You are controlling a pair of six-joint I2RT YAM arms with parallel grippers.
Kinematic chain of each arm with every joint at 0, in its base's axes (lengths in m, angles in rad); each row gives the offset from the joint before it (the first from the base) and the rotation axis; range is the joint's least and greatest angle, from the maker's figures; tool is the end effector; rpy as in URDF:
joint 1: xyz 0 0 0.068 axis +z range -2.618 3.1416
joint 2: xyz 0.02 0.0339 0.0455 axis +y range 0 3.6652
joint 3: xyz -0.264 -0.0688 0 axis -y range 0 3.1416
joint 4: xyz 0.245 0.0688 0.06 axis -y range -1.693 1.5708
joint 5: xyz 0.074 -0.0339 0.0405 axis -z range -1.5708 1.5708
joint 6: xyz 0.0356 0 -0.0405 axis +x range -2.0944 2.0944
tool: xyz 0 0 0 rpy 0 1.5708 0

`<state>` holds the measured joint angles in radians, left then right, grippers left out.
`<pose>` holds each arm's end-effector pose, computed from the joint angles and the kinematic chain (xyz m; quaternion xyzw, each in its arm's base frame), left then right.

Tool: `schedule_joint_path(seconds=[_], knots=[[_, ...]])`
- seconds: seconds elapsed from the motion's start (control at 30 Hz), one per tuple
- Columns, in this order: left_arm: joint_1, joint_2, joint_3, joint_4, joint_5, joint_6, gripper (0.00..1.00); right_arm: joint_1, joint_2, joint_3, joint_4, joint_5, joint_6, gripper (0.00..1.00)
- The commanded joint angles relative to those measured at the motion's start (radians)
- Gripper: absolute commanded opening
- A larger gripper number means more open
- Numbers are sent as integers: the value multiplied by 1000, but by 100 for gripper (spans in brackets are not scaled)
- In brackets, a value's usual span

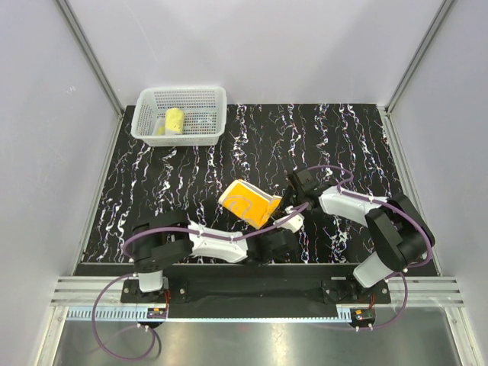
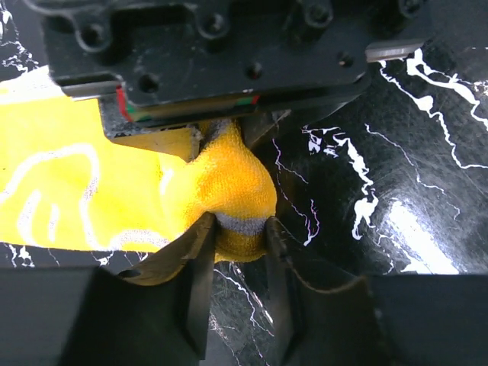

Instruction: Roll the towels

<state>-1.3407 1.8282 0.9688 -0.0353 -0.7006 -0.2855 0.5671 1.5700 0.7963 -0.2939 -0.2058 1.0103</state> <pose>0.1035 -0.3413 0.1435 0.3478 0.8229 -0.0038 0.4493 0.2402 0.1616 0.1539 0.1868 0.9455 0.2458 0.1039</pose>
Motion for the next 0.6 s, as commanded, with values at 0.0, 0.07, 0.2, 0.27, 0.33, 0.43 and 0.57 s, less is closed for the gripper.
schedule_joint_path(seconds=[0.0, 0.07, 0.2, 0.27, 0.33, 0.43, 0.57], knots=[[-2, 22, 28, 1, -19, -23, 32, 10, -21, 37, -62, -52, -18, 21], [2, 13, 18, 11, -4, -14, 29, 10, -24, 37, -65, -55, -21, 21], [23, -23, -11, 32, 96, -3, 26, 10, -33, 41, -86, -47, -29, 23], [52, -53, -44, 80, 151, -7, 25, 10, -39, 50, -112, -18, -38, 27], [87, -90, -70, 104, 234, -17, 25, 8, -42, 70, -154, 6, -50, 42], [126, -136, -123, 147, 325, -27, 25, 4, -51, 93, -200, 55, -68, 61], [158, -173, -169, 178, 401, -38, 25, -22, -68, 129, -258, 114, -107, 74]])
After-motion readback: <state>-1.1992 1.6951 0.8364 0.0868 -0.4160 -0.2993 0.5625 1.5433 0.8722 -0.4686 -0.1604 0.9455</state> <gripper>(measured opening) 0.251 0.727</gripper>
